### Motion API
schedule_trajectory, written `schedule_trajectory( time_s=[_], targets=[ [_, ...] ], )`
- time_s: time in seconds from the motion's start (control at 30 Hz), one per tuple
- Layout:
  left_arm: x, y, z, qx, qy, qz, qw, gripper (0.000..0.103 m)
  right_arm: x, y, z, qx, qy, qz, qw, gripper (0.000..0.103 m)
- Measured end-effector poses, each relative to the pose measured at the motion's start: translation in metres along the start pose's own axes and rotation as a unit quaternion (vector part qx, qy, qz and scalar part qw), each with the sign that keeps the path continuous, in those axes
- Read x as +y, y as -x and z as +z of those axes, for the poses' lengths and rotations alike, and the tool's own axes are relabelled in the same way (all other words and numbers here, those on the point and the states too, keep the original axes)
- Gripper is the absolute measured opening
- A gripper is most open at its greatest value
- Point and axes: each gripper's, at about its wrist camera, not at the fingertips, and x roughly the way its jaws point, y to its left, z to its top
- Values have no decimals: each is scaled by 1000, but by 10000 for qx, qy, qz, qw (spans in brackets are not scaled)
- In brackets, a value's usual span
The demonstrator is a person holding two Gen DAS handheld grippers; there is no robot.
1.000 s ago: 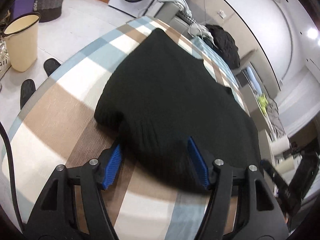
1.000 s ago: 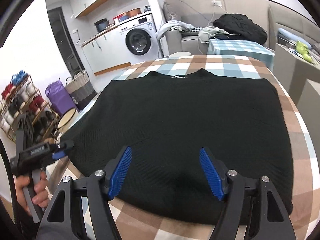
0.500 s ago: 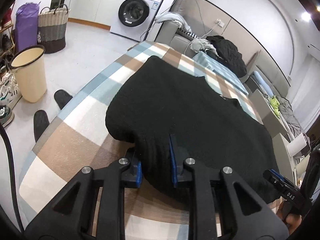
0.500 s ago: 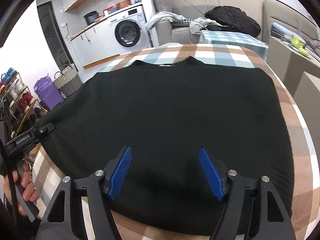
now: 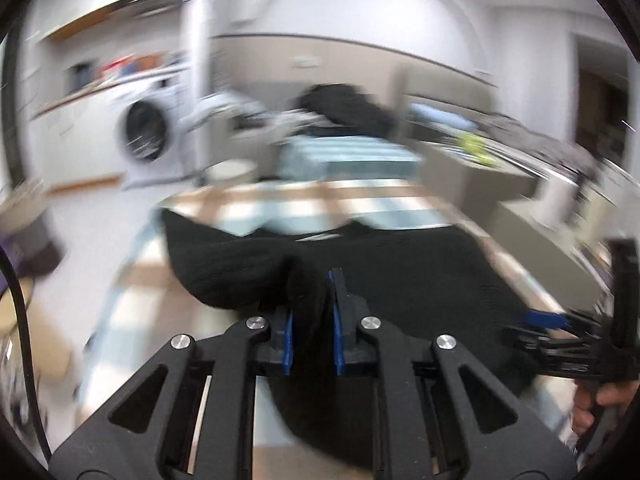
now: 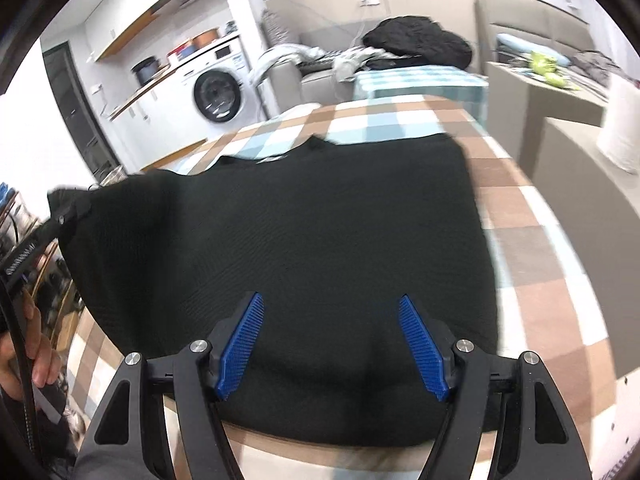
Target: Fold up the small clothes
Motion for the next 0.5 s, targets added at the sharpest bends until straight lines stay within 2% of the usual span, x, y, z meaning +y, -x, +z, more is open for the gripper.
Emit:
schedule_trajectory(
  time_s=[0.07,0.13,0.17,0.23,0.27,0.3,0.33,0.43,0.5],
  targets=[
    [-39,-12,6,88,-366,-650,9972,11,-13,11,0,-102,-170,-137,9997,72],
    [-75,-29,2,263,-630,-1344,9886,12,-27,20,0,-180,-338,-308,9988,72],
    [-87,-37,0,449,-687,-1613,9835,13,-34,23,0,-197,-417,-406,9981,72],
    [-107,-57,-12,1031,-654,-2198,9679,20,-47,28,-1,-202,-540,-570,9967,72],
    [-112,-61,-18,1201,-632,-2375,9619,28,-55,30,-3,-183,-599,-665,9958,72],
    [-115,-66,-26,1389,-603,-2518,9559,40,-63,32,-3,-159,-682,-768,9946,72],
    [-116,-66,-30,1446,-606,-2523,9549,45,-69,34,-5,-148,-752,-802,9938,72],
    [-104,-59,-35,1313,-612,-2421,9594,57,-78,39,-3,-127,-878,-725,9934,72],
    [-87,-54,-34,1250,-433,-2255,9652,60,-78,39,1,-124,-895,-522,9945,72]
  ],
)
